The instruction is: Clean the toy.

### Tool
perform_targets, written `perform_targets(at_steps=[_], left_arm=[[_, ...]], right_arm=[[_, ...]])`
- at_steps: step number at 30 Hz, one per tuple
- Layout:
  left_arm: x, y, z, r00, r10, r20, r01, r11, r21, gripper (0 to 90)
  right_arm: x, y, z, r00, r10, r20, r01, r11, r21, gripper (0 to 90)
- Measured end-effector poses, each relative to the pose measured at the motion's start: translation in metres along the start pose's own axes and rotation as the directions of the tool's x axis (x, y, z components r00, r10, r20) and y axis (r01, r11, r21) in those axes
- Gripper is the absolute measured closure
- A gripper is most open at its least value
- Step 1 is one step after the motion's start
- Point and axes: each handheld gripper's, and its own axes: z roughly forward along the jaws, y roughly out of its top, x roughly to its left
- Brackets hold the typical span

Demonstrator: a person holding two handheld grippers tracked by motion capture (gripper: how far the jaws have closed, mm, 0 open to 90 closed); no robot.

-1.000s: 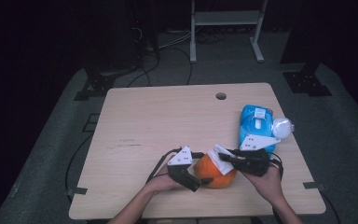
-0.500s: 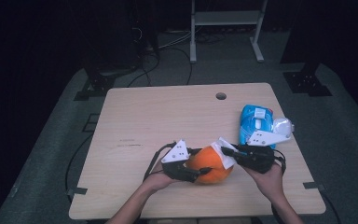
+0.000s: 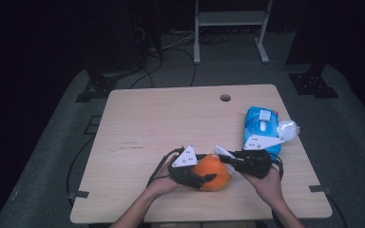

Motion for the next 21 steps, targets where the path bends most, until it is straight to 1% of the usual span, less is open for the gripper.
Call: perform_targets(at_steps=[2, 4, 6, 7, 9, 10, 11, 12, 14, 16, 18, 19, 21], left_arm=[[-0.001, 0.0, 0.001, 1.0, 0.001, -0.005, -0.001, 1.0, 0.001, 27.9], [-0.001, 0.0, 0.001, 1.0, -0.001, -0.006, 0.001, 1.0, -0.001, 27.6], [-0.001, 0.0, 0.001, 1.0, -0.003, -0.005, 0.003, 1.0, -0.005, 27.4], [-0.002, 0.0, 0.002, 1.0, -0.001, -0.004, 0.001, 1.0, -0.005, 27.2], [-0.002, 0.0, 0.002, 1.0, 0.003, 0.001, -0.003, 1.0, -0.006, 26.3], [-0.002, 0.0, 0.001, 1.0, 0.002, 0.004, -0.002, 1.0, -0.009, 25.2], [-0.001, 0.0, 0.001, 0.9999, -0.002, 0.01, 0.002, 0.9999, -0.012, 23.5], [0.0, 0.001, 0.0, 0.9998, -0.009, 0.019, 0.01, 0.9997, -0.023, 21.8], [0.005, 0.001, -0.004, 0.9992, -0.011, 0.039, 0.012, 0.9991, -0.04, 19.7], [0.009, 0.0, -0.009, 0.9983, -0.027, 0.051, 0.03, 0.9978, -0.058, 18.0], [0.016, -0.003, -0.015, 0.9977, -0.046, 0.05, 0.049, 0.9963, -0.071, 15.8], [0.02, -0.005, -0.015, 0.997, -0.06, 0.05, 0.063, 0.9954, -0.072, 15.3], [0.024, -0.011, -0.013, 0.9939, -0.089, 0.066, 0.093, 0.9943, -0.053, 13.2]], right_arm=[[0.008, 0.002, 0.002, 0.9993, -0.024, -0.027, 0.024, 1.0, -0.002, 78.5], [0.015, 0.006, 0.002, 0.9982, -0.047, -0.037, 0.047, 0.999, -0.012, 78.5], [0.015, 0.008, 0.001, 0.9979, -0.042, -0.05, 0.041, 0.999, -0.03, 78.5], [0.013, 0.007, 0.002, 0.9983, -0.032, -0.048, 0.031, 0.999, -0.025, 78.5], [0.009, 0.003, 0.005, 0.9995, -0.028, -0.016, 0.028, 1.0, 0.004, 78.4], [0.004, 0.0, 0.008, 0.9999, -0.012, -0.008, 0.012, 1.0, 0.024, 78.4], [-0.001, -0.005, 0.011, 0.9999, 0.009, -0.008, -0.009, 0.999, 0.04, 78.4], [-0.005, -0.007, 0.012, 0.9997, 0.023, -0.01, -0.023, 0.999, 0.045, 78.5], [-0.009, -0.01, 0.012, 0.9992, 0.037, -0.013, -0.036, 0.998, 0.053, 78.4], [-0.01, -0.011, 0.011, 0.9995, 0.031, 0.002, -0.031, 0.998, 0.057, 78.3], [-0.011, -0.013, 0.009, 0.9994, 0.028, 0.021, -0.029, 0.997, 0.066, 78.2], [-0.013, -0.015, 0.007, 0.9991, 0.035, 0.024, -0.037, 0.997, 0.067, 78.1], [-0.018, -0.017, 0.005, 0.9984, 0.053, 0.021, -0.054, 0.997, 0.062, 78.1]])
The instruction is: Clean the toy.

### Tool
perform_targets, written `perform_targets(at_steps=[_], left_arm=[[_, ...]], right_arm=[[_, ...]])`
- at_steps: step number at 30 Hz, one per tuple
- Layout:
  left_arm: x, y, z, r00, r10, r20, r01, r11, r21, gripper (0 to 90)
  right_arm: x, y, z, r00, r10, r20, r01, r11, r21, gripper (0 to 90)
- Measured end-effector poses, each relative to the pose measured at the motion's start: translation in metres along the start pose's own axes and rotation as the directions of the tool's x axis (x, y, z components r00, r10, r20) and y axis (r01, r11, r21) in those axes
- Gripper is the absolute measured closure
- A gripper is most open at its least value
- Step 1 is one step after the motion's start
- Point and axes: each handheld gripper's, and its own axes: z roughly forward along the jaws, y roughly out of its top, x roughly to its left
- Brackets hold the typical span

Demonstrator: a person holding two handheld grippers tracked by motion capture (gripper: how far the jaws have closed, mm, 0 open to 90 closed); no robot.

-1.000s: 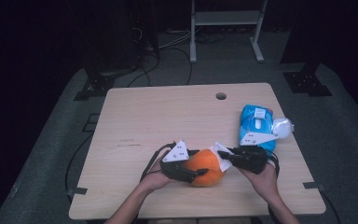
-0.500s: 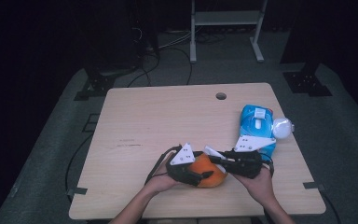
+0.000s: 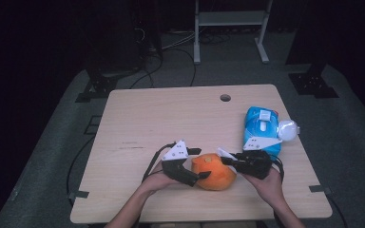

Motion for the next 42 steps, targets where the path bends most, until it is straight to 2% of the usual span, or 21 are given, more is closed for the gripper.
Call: perform_targets(at_steps=[3, 6, 9, 11, 14, 16, 17, 19, 20, 22, 25, 28, 32, 34, 37, 38, 40, 42], left_arm=[[0.003, -0.009, 0.007, 0.9989, -0.038, 0.028, 0.037, 0.9988, 0.031, 13.9], [0.0, -0.008, 0.009, 0.9994, -0.029, 0.019, 0.029, 0.999, 0.035, 21.3], [-0.002, -0.008, 0.011, 0.9996, -0.027, 0.006, 0.027, 0.9988, 0.041, 24.1], [-0.003, -0.008, 0.012, 0.9998, -0.021, 0.002, 0.021, 0.999, 0.04, 24.2], [-0.005, -0.008, 0.014, 0.9997, -0.023, -0.01, 0.024, 0.9993, 0.029, 24.1], [-0.008, -0.007, 0.017, 0.9995, -0.026, -0.019, 0.027, 0.9993, 0.025, 24.1], [-0.009, -0.007, 0.018, 0.9996, -0.018, -0.02, 0.019, 0.9994, 0.027, 24.0], [-0.011, -0.006, 0.018, 0.9998, -0.007, -0.019, 0.008, 0.9995, 0.031, 23.9], [-0.011, -0.006, 0.018, 0.9998, -0.009, -0.019, 0.01, 0.9995, 0.029, 23.9], [-0.009, -0.007, 0.017, 0.9998, -0.016, -0.012, 0.017, 0.9995, 0.028, 23.8], [-0.008, -0.008, 0.017, 0.9996, -0.025, -0.01, 0.025, 0.9994, 0.023, 23.9], [-0.006, -0.009, 0.016, 0.9997, -0.024, 0.004, 0.024, 0.9995, 0.019, 23.8], [-0.007, -0.008, 0.016, 0.9997, -0.026, 0.004, 0.026, 0.9995, 0.016, 23.6], [-0.008, -0.008, 0.017, 0.9997, -0.026, -0.004, 0.026, 0.9995, 0.017, 23.5], [-0.01, -0.006, 0.018, 0.9997, -0.019, -0.015, 0.02, 0.9996, 0.022, 23.5], [-0.01, -0.006, 0.019, 0.9997, -0.017, -0.016, 0.017, 0.9996, 0.021, 23.5], [-0.011, -0.006, 0.02, 0.9995, -0.028, -0.016, 0.028, 0.9995, 0.014, 23.5], [-0.011, -0.006, 0.02, 0.9995, -0.028, -0.016, 0.028, 0.9995, 0.015, 23.5]], right_arm=[[-0.006, -0.002, 0.0, 0.9998, 0.019, -0.002, -0.019, 1.0, 0.005, 77.9], [-0.013, -0.005, -0.001, 0.9991, 0.042, 0.0, -0.042, 0.999, 0.014, 77.8], [-0.013, -0.004, -0.003, 0.9988, 0.048, -0.008, -0.048, 0.999, 0.009, 78.4], [-0.007, -0.001, -0.003, 0.9997, 0.022, -0.01, -0.022, 1.0, 0.009, 78.6], [0.007, 0.008, -0.001, 0.9958, -0.011, -0.09, 0.009, 1.0, -0.029, 78.6], [0.018, 0.014, 0.0, 0.9859, -0.024, -0.166, 0.014, 0.998, -0.06, 78.6], [0.023, 0.016, 0.001, 0.9832, -0.045, -0.177, 0.033, 0.997, -0.07, 78.5], [0.031, 0.019, 0.003, 0.9862, -0.084, -0.143, 0.076, 0.995, -0.066, 78.5], [0.032, 0.018, 0.005, 0.9892, -0.089, -0.117, 0.082, 0.995, -0.059, 78.5], [0.025, 0.013, 0.009, 0.9946, -0.071, -0.076, 0.07, 0.997, -0.025, 78.6], [0.012, 0.007, 0.01, 0.9968, -0.029, -0.074, 0.027, 0.999, -0.02, 78.7], [0.007, 0.006, 0.004, 0.999, -0.04, -0.019, 0.04, 0.999, -0.011, 78.5], [0.0, 0.001, -0.002, 0.9995, -0.029, 0.01, 0.029, 1.0, 0.0, 78.3], [0.0, 0.001, -0.003, 0.9987, -0.041, 0.031, 0.04, 0.999, 0.01, 78.2], [0.003, 0.003, -0.004, 0.9988, -0.042, 0.027, 0.041, 0.999, 0.004, 78.1], [0.005, 0.005, -0.004, 0.9991, -0.04, 0.013, 0.041, 0.999, -0.004, 78.1], [0.012, 0.011, -0.004, 0.9982, -0.034, -0.05, 0.033, 0.999, -0.037, 78.2], [0.02, 0.017, -0.001, 0.9958, -0.07, -0.059, 0.068, 0.997, -0.037, 78.2]])
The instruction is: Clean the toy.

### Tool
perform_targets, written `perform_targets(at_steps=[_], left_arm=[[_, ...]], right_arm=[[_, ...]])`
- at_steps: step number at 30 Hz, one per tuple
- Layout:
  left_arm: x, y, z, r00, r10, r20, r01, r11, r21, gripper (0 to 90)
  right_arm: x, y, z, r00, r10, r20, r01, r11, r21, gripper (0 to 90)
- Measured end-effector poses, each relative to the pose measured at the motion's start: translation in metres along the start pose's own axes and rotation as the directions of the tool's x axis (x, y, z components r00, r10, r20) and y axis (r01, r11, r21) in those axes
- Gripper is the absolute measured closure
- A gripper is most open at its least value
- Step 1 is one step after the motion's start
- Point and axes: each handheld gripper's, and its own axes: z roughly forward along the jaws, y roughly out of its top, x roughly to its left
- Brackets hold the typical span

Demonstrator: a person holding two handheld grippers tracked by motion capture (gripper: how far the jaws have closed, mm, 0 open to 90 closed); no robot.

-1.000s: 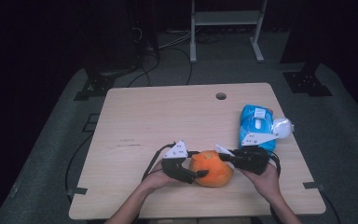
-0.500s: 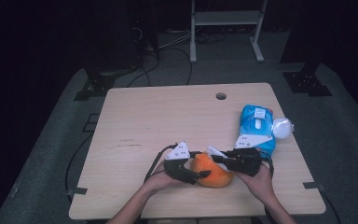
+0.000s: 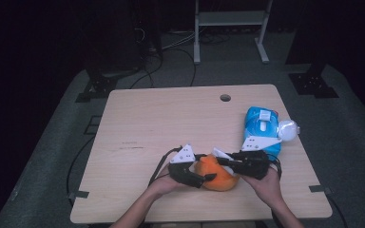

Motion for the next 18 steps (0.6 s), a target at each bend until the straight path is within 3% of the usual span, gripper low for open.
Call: perform_targets(at_steps=[5, 13, 18], left_arm=[[-0.001, 0.0, 0.0, 1.0, 0.005, 0.001, -0.005, 1.0, 0.005, 23.3], [0.0, 0.0, -0.001, 1.0, 0.002, 0.007, -0.002, 1.0, 0.004, 23.1], [0.0, 0.0, -0.001, 1.0, 0.001, 0.007, -0.001, 1.0, 0.005, 22.8]], right_arm=[[0.001, 0.0, 0.011, 1.0, 0.001, -0.005, -0.001, 0.999, 0.046, 75.3], [0.001, 0.004, -0.001, 0.9997, -0.014, 0.021, 0.013, 0.999, 0.039, 57.5], [-0.004, 0.003, -0.012, 0.9992, -0.01, 0.038, 0.009, 0.999, 0.036, 60.1]])
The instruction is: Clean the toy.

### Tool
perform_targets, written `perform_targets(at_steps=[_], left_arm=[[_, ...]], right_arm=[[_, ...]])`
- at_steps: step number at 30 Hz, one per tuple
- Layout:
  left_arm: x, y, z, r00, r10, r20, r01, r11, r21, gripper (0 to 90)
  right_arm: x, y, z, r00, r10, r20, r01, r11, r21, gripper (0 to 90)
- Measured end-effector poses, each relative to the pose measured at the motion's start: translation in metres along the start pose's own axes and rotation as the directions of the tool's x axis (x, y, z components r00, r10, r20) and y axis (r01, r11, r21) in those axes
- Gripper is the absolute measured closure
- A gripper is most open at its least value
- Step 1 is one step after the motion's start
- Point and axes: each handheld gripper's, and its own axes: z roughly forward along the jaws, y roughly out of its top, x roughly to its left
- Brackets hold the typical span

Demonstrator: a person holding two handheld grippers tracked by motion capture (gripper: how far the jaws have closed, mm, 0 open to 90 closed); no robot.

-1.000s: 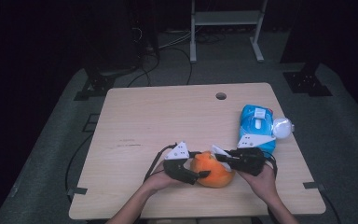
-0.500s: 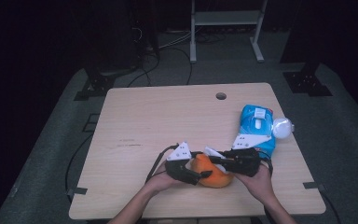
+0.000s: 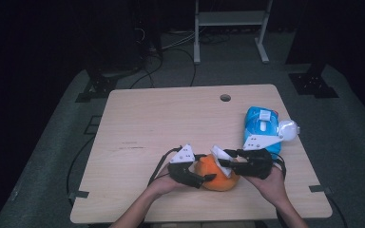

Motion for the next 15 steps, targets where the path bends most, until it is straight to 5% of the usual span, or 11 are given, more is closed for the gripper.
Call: perform_targets(at_steps=[8, 13, 15], left_arm=[[-0.004, 0.003, 0.001, 0.9998, 0.02, -0.004, -0.02, 0.9996, 0.022, 22.9], [-0.007, 0.004, 0.004, 0.9996, 0.029, -0.006, -0.028, 0.9996, 0.006, 23.1], [-0.007, 0.004, 0.003, 0.9991, 0.04, -0.01, -0.04, 0.9992, 0.008, 22.7]], right_arm=[[0.002, -0.009, 0.015, 0.9993, -0.034, 0.019, 0.033, 0.998, 0.056, 72.1], [0.011, -0.002, 0.017, 0.9991, -0.032, -0.026, 0.033, 0.999, 0.016, 78.5], [0.017, 0.001, 0.022, 0.9974, -0.07, -0.016, 0.07, 0.997, 0.033, 78.7]])
